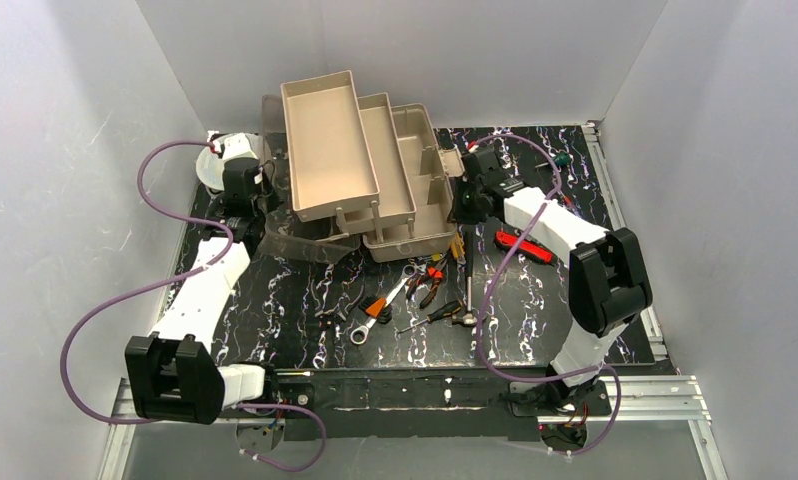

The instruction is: Pack the tool kit

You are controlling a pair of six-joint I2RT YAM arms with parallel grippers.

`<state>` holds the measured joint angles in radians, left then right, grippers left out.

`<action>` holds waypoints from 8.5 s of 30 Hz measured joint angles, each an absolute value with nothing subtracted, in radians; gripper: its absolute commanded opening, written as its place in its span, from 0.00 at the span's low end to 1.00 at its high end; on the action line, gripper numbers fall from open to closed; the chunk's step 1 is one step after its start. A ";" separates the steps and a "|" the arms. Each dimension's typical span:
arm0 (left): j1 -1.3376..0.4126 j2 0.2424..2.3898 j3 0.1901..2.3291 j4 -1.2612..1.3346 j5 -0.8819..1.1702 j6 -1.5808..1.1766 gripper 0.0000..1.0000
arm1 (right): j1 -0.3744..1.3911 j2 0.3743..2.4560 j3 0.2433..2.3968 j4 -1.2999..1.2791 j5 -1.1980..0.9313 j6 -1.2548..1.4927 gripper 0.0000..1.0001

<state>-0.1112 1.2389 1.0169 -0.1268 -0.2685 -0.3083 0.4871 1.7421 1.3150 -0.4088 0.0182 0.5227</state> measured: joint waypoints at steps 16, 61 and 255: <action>-0.032 1.392 0.905 0.008 -0.062 -0.427 0.00 | 0.380 1.714 1.270 -0.400 -0.061 0.481 0.01; 0.166 1.395 0.735 0.217 0.229 -0.727 0.61 | 0.386 1.651 1.134 -0.261 -0.078 0.579 0.01; -0.382 0.649 0.859 -0.419 0.277 -0.096 0.98 | 0.425 1.602 1.598 -0.446 -0.096 0.406 0.78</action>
<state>-0.3817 0.6488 0.8585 -0.4194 0.2768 -0.0965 0.4248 1.6021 1.5978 -0.4460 -0.0961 0.4063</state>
